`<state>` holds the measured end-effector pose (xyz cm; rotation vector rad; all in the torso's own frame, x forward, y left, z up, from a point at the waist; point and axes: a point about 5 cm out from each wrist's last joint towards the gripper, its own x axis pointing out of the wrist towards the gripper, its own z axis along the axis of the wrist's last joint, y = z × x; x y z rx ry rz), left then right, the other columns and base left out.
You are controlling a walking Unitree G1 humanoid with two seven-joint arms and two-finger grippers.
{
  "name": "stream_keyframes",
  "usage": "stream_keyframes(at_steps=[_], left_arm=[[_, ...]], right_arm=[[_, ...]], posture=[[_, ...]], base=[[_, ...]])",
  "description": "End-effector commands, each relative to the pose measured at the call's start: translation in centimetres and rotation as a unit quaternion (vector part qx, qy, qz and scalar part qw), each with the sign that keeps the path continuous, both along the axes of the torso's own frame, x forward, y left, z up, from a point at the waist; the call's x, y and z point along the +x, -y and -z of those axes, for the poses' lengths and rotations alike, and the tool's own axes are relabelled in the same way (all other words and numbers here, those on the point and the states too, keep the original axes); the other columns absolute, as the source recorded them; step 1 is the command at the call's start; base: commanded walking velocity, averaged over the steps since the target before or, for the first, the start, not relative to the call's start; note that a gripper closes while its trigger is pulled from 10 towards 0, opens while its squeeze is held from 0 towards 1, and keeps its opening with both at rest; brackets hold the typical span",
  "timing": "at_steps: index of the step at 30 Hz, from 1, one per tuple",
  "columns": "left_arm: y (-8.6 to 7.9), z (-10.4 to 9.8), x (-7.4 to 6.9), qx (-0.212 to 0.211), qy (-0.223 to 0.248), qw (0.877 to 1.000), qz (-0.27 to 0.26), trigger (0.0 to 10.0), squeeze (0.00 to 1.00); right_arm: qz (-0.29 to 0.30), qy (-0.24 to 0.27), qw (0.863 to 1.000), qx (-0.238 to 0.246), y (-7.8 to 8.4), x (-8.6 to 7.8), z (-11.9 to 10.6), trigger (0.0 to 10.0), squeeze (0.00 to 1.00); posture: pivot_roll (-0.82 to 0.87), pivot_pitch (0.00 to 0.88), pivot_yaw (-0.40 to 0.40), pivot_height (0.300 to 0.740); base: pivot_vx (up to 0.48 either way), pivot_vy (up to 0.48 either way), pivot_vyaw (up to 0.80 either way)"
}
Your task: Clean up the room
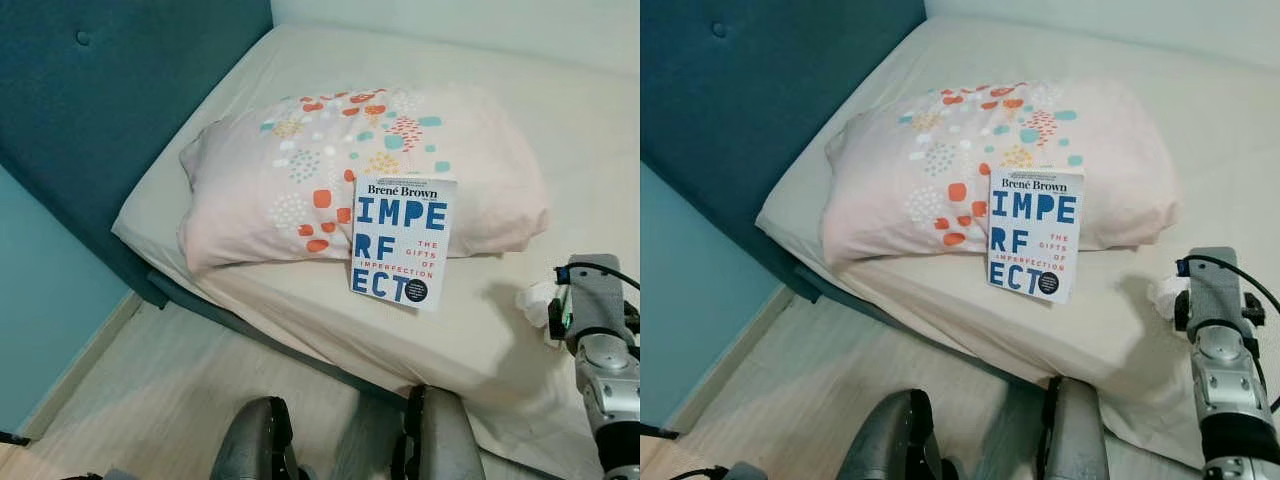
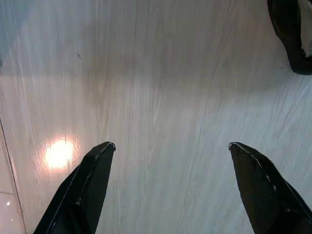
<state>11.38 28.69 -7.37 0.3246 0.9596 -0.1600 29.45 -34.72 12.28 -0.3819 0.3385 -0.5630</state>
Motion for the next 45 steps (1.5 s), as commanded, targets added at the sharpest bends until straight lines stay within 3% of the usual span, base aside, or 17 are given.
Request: stream_keyframes(at_steps=[1, 7, 9, 10, 12, 13, 14, 19, 24, 36, 37, 39, 40, 45], left_arm=[[-0.9, 0.1, -1.5, 0.006, -0.023, 1.0, -0.006, 10.0, 0.0], [-1.0, 0.0, -1.6, 0.005, -0.019, 1.0, 0.004, 10.0, 0.0], [-1.2, -0.1, -1.8, 0.006, -0.017, 1.0, 0.011, 10.0, 0.0], [-1.3, -0.2, -2.1, 0.006, -0.016, 1.0, 0.016, 10.0, 0.0], [-1.3, -0.2, -2.1, 0.006, -0.016, 1.0, 0.016, 10.0, 0.0], [-1.4, -0.3, -2.4, 0.006, -0.014, 1.0, 0.021, 10.0, 0.0], [-1.5, -0.4, -2.7, 0.008, -0.013, 0.999, 0.033, 10.0, 0.0], [-1.9, -0.9, -3.1, 0.008, -0.006, 0.999, 0.05, 10.0, 0.0], [-2.4, -1.6, -2.9, 0.004, 0.015, 0.998, 0.057, 10.0, 0.0], [-1.9, -2.4, -2.4, -0.008, 0.035, 0.996, 0.086, 10.0, 0.0], [-1.9, -2.5, -2.4, -0.008, 0.036, 0.996, 0.086, 10.0, 0.0], [-1.9, -2.5, -2.4, -0.008, 0.036, 0.996, 0.086, 10.0, 0.0], [-1.9, -2.6, -2.4, -0.008, 0.036, 0.996, 0.085, 10.0, 0.0], [-2.2, -2.9, -2.5, -0.006, 0.034, 0.996, 0.084, 10.0, 0.0]], right_arm=[[0.012, -0.012, 1.0, 0.007, 0.3, -0.6, 0.7, 10.0, 1.0], [0.023, -0.011, 1.0, 0.015, 0.5, -0.6, 1.1, 10.0, 1.0], [0.007, 0.013, 0.999, 0.052, -0.4, -0.2, 1.7, 10.0, 1.0], [-0.023, 0.051, 0.994, 0.098, -1.4, 0.3, 1.8, 10.0, 0.87], [-0.023, 0.051, 0.994, 0.098, -1.4, 0.3, 1.8, 10.0, 0.87], [-0.04, 0.089, 0.985, 0.14, -2.2, 0.7, 2.0, 10.0, 0.0], [-0.041, 0.124, 0.976, 0.173, -2.4, 0.8, 1.9, 10.0, 0.0], [-0.013, 0.165, 0.964, 0.209, -1.8, 0.2, 2.0, 10.0, 0.0], [0.017, 0.152, 0.966, 0.208, -1.0, -0.5, 2.8, 10.0, 0.0], [0.101, 0.1, 0.979, 0.147, 2.0, -2.5, 3.5, 10.0, 0.0], [0.107, 0.092, 0.98, 0.142, 2.2, -2.7, 3.6, 4.4, 0.0], [0.107, 0.092, 0.98, 0.142, 2.2, -2.7, 3.6, 4.4, 0.0], [0.11, 0.089, 0.98, 0.139, 2.2, -2.8, 3.7, 0.0, 0.0], [0.113, 0.088, 0.98, 0.141, 2.3, -3.0, 4.0, 0.0, 0.0]], posture=[[0.17, 0.305, 0.094, 0.57], [0.18, 0.315, 0.097, 0.57], [0.19, 0.329, 0.106, 0.57], [0.2, 0.342, 0.116, 0.57], [0.2, 0.342, 0.116, 0.57], [0.21, 0.353, 0.12, 0.57], [0.22, 0.366, 0.124, 0.57], [0.24, 0.401, 0.129, 0.57], [0.25, 0.431, 0.136, 0.57], [0.23, 0.466, 0.144, 0.57], [0.23, 0.465, 0.143, 0.57], [0.23, 0.465, 0.143, 0.57], [0.23, 0.465, 0.143, 0.57], [0.24, 0.453, 0.146, 0.57]], base=[[0.0, 0.0, 0.0], [0.0, 0.0, 0.0], [0.0, 0.0, 0.0], [0.0, 0.0, 0.0], [0.0, 0.0, 0.0], [0.0, 0.0, 0.0], [0.0, 0.0, 0.0], [0.0, 0.0, 0.0], [0.0, 0.0, 0.0], [0.0, 0.0, 0.0], [0.0, 0.0, 0.0], [0.0, 0.0, 0.0], [0.0, 0.0, 0.0], [0.0, 0.0, 0.0]])
